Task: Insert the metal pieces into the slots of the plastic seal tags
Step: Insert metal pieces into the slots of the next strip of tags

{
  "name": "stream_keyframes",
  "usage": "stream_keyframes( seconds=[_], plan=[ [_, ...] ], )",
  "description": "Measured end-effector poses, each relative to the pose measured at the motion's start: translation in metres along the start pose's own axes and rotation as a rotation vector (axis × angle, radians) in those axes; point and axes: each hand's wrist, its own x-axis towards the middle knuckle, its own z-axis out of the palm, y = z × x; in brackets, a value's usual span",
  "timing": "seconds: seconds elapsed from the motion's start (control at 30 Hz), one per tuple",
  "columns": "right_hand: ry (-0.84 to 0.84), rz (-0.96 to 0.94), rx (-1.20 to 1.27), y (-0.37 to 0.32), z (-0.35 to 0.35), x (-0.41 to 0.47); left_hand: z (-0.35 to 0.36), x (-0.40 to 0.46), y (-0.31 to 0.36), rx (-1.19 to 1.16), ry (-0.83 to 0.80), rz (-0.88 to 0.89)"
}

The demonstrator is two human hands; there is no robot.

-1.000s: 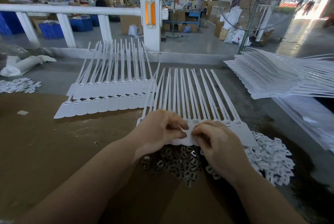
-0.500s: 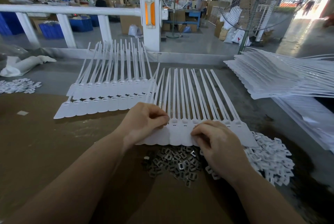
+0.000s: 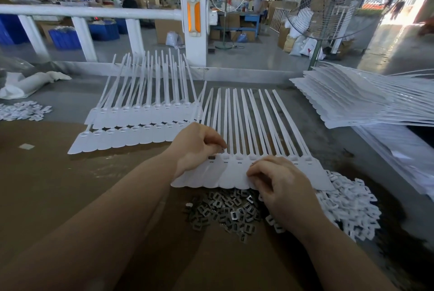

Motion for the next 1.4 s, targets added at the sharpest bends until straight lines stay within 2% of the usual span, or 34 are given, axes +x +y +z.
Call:
stream_keyframes(
  seconds=[0.47, 0.73, 0.97, 1.23, 1.4],
  plan=[
    [0.007, -0.007, 0.010, 0.000, 0.000, 0.001, 0.003, 0.006, 0.007, -0.028, -0.105, -0.112],
    [-0.002, -0.004, 0.009, 0.001, 0.001, 0.001, 0.005, 0.007, 0.007, -0.027, -0.066, -0.136],
    [0.001, -0.014, 0.002, 0.001, 0.001, 0.001, -0.002, -0.005, 0.004, 0.034, -0.033, -0.011],
    [-0.003, -0.013, 0.007, 0.001, 0.000, 0.001, 0.010, -0.031, 0.018, 0.149, -0.333, 0.251],
    [-0.012, 0.003, 0.015, 0.000, -0.002, 0.001, 0.025, -0.036, 0.019, 0.229, -0.316, 0.311]
  ],
)
